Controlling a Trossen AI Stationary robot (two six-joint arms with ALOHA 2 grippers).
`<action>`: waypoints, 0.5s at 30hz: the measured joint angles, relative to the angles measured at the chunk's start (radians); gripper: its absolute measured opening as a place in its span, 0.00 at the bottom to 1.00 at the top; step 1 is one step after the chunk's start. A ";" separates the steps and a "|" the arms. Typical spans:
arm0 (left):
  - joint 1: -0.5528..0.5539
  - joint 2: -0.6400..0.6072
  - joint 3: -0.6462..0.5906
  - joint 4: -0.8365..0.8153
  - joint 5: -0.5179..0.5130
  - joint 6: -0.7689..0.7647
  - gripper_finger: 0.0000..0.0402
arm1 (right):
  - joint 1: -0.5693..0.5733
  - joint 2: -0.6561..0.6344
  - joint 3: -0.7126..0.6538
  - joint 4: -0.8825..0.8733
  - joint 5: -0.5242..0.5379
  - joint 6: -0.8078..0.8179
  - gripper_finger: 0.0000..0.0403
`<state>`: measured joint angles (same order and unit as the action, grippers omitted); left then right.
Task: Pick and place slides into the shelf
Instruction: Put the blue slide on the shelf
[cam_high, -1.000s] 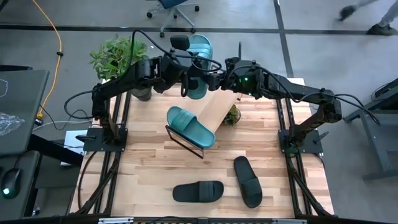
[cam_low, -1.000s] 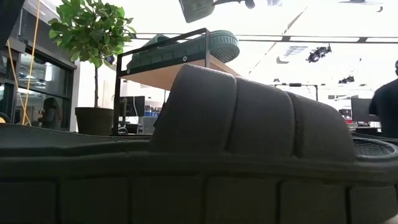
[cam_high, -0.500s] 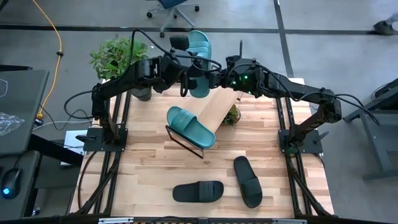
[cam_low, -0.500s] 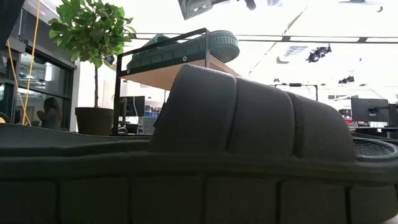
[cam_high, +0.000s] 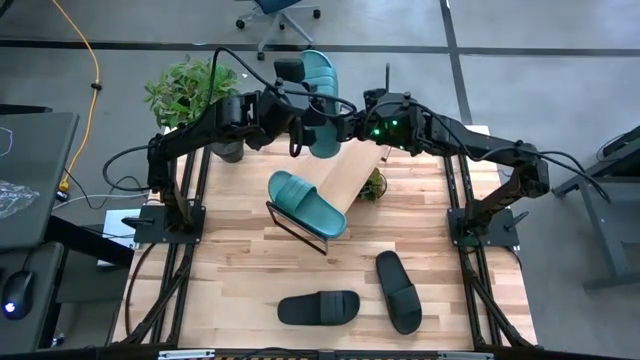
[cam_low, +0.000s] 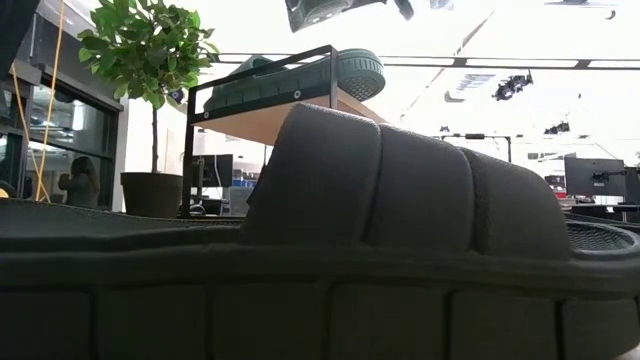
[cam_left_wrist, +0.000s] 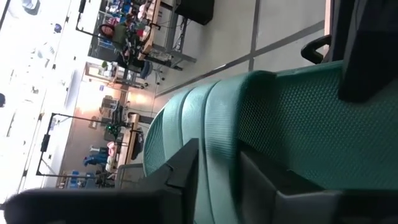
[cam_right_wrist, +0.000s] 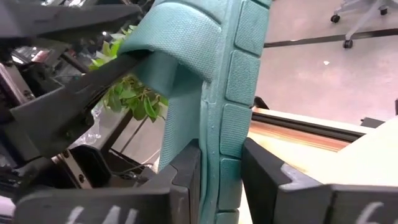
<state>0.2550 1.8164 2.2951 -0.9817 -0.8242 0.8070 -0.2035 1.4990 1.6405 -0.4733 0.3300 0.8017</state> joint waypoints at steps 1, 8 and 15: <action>0.000 0.000 0.000 0.000 0.000 0.000 0.24 | 0.000 0.000 0.000 -0.002 0.004 -0.001 0.18; 0.000 0.000 0.000 0.000 -0.002 0.000 0.41 | -0.019 -0.012 0.000 -0.020 0.040 -0.014 0.18; 0.000 0.000 0.000 -0.007 -0.001 -0.002 0.48 | -0.071 -0.061 0.000 -0.062 0.083 -0.029 0.18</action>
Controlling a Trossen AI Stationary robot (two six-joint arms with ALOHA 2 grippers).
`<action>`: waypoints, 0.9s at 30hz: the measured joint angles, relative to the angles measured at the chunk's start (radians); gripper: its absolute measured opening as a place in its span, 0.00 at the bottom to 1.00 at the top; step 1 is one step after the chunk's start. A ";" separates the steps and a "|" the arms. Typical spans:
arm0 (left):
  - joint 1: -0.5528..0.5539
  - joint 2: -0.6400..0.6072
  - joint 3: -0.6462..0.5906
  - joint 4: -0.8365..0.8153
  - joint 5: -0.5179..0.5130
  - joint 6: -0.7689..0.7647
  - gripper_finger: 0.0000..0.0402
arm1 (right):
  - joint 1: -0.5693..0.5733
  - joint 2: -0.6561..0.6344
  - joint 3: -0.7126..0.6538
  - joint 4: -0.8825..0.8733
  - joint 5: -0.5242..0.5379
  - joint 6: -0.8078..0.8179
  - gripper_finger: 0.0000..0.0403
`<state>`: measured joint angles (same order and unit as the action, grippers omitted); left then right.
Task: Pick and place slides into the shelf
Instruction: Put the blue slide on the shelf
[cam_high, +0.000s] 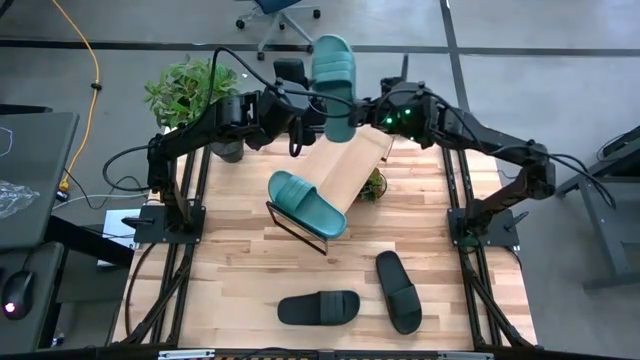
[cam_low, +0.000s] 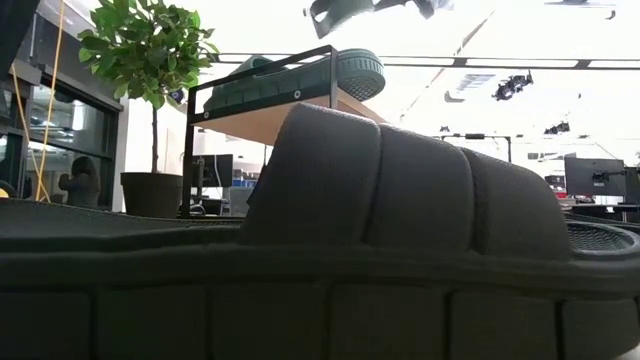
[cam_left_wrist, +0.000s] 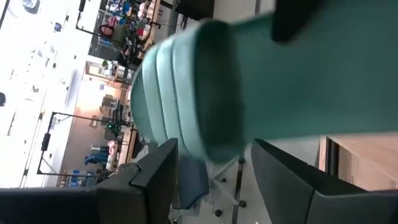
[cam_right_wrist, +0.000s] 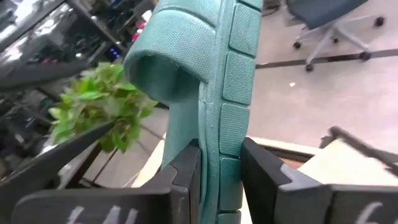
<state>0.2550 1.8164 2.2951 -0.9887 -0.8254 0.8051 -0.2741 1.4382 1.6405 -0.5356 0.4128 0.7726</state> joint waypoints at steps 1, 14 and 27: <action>0.000 0.000 0.000 -0.002 0.003 0.000 0.48 | -0.008 -0.008 0.000 -0.014 0.001 -0.007 0.18; -0.084 -0.036 0.055 -0.061 0.190 -0.035 0.37 | -0.111 -0.069 0.000 -0.149 -0.191 -0.077 0.18; -0.124 -0.164 0.061 -0.218 0.437 -0.204 0.24 | -0.205 -0.086 0.000 -0.195 -0.509 -0.157 0.18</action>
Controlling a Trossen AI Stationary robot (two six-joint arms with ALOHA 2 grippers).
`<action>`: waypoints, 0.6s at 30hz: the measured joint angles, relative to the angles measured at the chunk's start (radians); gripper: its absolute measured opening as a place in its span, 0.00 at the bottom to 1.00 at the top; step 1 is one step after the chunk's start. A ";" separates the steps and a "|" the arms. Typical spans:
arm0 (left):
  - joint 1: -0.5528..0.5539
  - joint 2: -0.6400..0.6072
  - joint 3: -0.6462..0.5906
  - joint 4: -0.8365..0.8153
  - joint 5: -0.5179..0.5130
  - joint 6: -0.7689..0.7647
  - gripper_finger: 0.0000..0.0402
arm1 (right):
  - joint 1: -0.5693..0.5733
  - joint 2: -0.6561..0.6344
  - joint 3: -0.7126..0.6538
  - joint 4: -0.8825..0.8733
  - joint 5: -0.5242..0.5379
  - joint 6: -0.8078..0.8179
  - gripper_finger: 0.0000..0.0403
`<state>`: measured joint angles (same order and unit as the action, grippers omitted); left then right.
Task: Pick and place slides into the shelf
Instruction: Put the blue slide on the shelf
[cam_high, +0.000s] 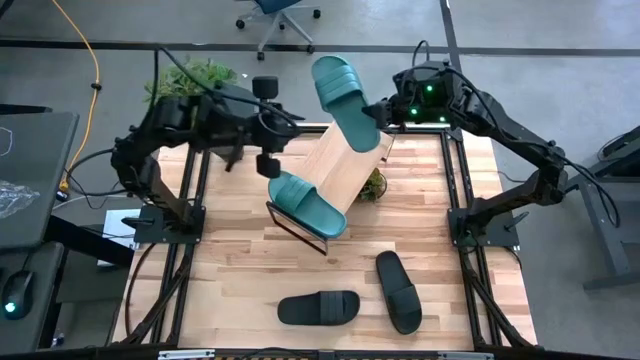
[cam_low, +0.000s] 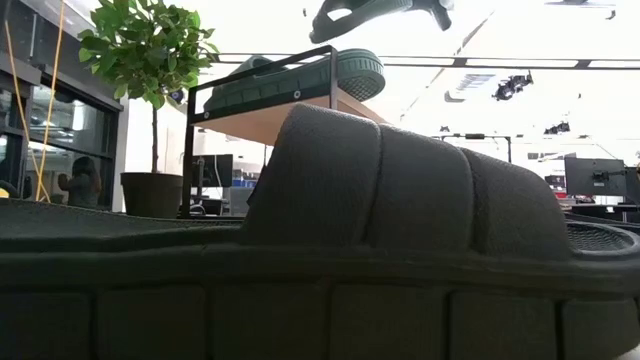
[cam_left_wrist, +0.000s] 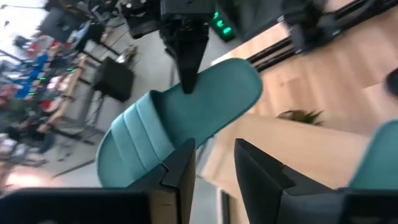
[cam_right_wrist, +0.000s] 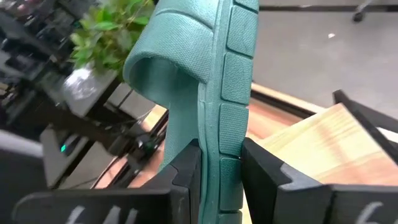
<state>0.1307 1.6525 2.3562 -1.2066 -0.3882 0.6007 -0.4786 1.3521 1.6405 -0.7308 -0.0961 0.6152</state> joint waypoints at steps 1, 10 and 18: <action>0.000 -0.006 0.000 -0.004 0.021 -0.008 0.23 | -0.001 0.000 0.000 -0.004 -0.018 -0.010 0.18; 0.000 -0.047 -0.001 -0.099 0.161 -0.138 0.14 | -0.052 0.000 0.000 -0.116 -0.185 -0.111 0.18; 0.000 -0.068 -0.001 -0.212 0.184 -0.258 0.03 | -0.106 0.001 0.000 -0.173 -0.311 -0.182 0.18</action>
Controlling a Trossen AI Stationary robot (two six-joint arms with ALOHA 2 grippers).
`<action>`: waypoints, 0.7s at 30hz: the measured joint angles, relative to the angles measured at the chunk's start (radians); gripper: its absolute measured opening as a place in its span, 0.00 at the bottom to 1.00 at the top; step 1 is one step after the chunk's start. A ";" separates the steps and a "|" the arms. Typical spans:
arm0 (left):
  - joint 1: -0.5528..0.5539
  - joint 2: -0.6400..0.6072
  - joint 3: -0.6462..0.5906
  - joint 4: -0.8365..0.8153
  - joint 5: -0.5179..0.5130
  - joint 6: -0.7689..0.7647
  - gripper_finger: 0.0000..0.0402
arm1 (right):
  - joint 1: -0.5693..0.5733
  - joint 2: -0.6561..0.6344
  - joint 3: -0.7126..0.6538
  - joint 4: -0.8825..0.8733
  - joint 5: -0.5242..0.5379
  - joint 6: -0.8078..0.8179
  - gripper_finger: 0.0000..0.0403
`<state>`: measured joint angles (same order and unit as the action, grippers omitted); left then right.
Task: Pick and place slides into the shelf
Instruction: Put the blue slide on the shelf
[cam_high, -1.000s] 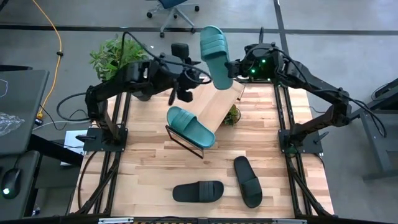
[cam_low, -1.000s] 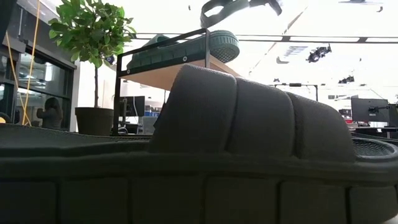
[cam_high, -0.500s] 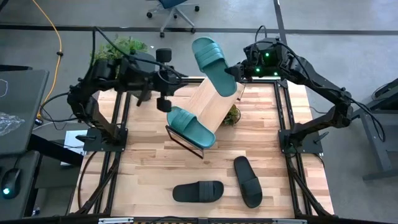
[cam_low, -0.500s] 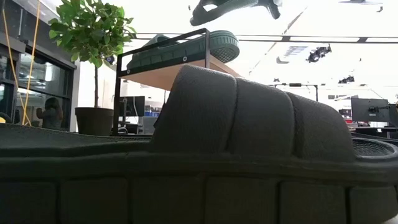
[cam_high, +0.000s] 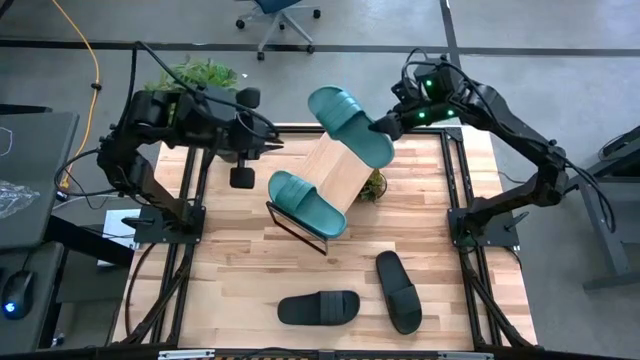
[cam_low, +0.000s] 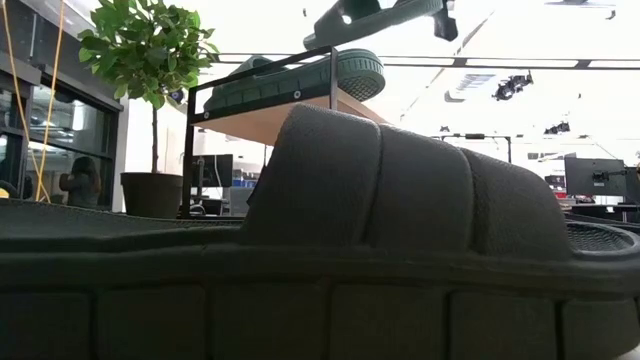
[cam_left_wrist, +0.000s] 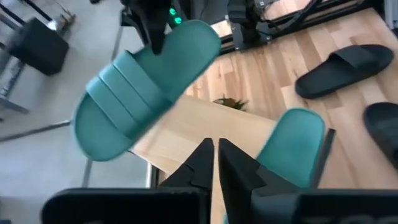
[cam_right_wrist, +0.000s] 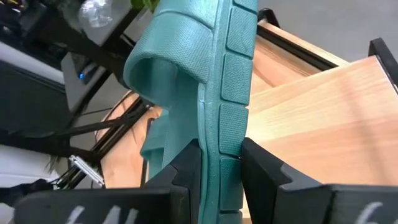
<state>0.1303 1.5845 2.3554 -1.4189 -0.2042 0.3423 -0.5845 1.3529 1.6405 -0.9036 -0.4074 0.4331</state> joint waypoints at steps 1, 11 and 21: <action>0.000 0.000 0.000 -0.006 0.008 -0.010 0.01 | -0.007 0.000 0.000 0.001 -0.013 -0.006 0.18; -0.003 -0.025 0.000 -0.053 0.076 -0.046 0.00 | -0.031 0.010 0.000 -0.027 -0.127 -0.048 0.18; -0.083 -0.083 0.000 -0.057 -0.028 -0.076 0.00 | -0.001 0.086 0.000 -0.063 -0.147 -0.076 0.18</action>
<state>0.0474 1.5016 2.3553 -1.4760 -0.2325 0.2662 -0.5853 1.4392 1.6405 -0.9668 -0.5539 0.3572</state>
